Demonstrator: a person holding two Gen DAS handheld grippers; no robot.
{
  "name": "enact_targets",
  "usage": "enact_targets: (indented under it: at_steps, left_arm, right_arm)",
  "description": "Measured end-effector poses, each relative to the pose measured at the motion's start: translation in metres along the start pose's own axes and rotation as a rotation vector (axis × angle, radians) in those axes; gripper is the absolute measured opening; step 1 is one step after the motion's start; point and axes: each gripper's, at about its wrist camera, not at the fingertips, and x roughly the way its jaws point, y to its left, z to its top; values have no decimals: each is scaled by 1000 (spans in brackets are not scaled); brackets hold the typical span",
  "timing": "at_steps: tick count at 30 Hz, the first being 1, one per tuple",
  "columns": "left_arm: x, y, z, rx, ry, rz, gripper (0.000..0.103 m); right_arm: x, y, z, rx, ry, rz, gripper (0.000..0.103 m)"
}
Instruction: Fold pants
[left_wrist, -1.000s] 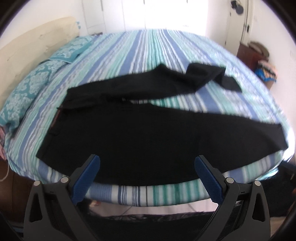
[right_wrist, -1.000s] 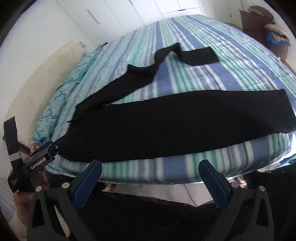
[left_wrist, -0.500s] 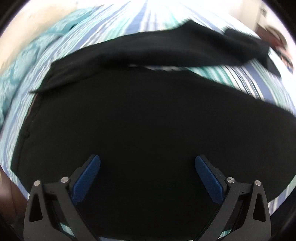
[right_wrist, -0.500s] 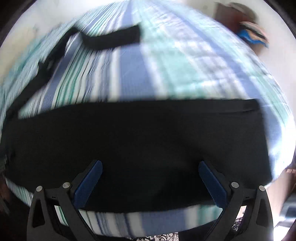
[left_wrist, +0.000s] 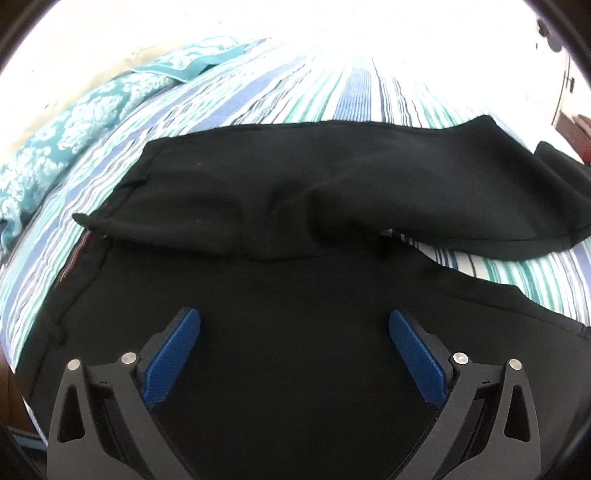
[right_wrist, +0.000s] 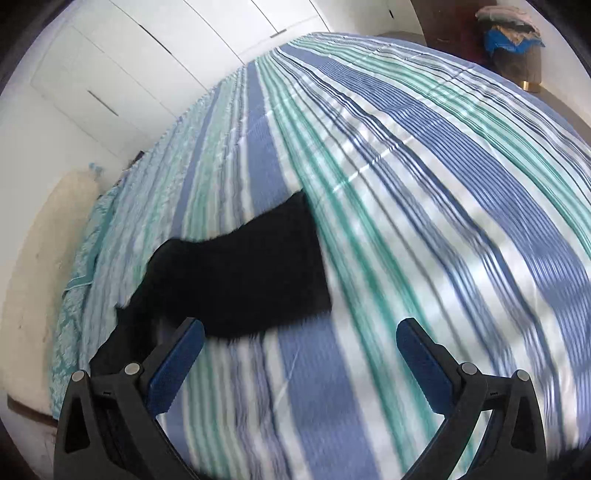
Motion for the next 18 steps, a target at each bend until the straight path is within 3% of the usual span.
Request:
enact_targets:
  at_steps: [5, 6, 7, 8, 9, 10, 12, 15, 18]
  left_arm:
    - [2, 6, -4, 4, -23, -2, 103]
    - [0, 4, -6, 3, -23, -4, 103]
    - [-1, 3, -6, 2, -23, -7, 103]
    - [1, -1, -6, 1, -24, -9, 103]
    - [3, -2, -5, 0, -24, -9, 103]
    - [5, -6, -2, 1, -23, -9, 103]
    - [7, -7, 1, 0, -23, -10, 103]
    - [10, -10, 3, 2, -24, -8, 103]
    - [10, -10, 4, 6, -25, -4, 103]
  right_arm:
    - [70, 20, 59, -71, 94, -56, 103]
    - [84, 24, 65, -87, 129, -55, 98]
    - [96, 29, 70, -106, 165, -44, 74]
    - [106, 33, 71, -134, 193, -42, 57]
    - [111, 39, 71, -186, 200, -99, 28]
    - [116, 44, 74, -234, 199, -158, 11]
    - [110, 64, 83, -357, 180, -207, 8]
    - [78, 103, 103, -645, -31, -394, 7]
    - [65, 101, 139, -648, -146, -503, 8]
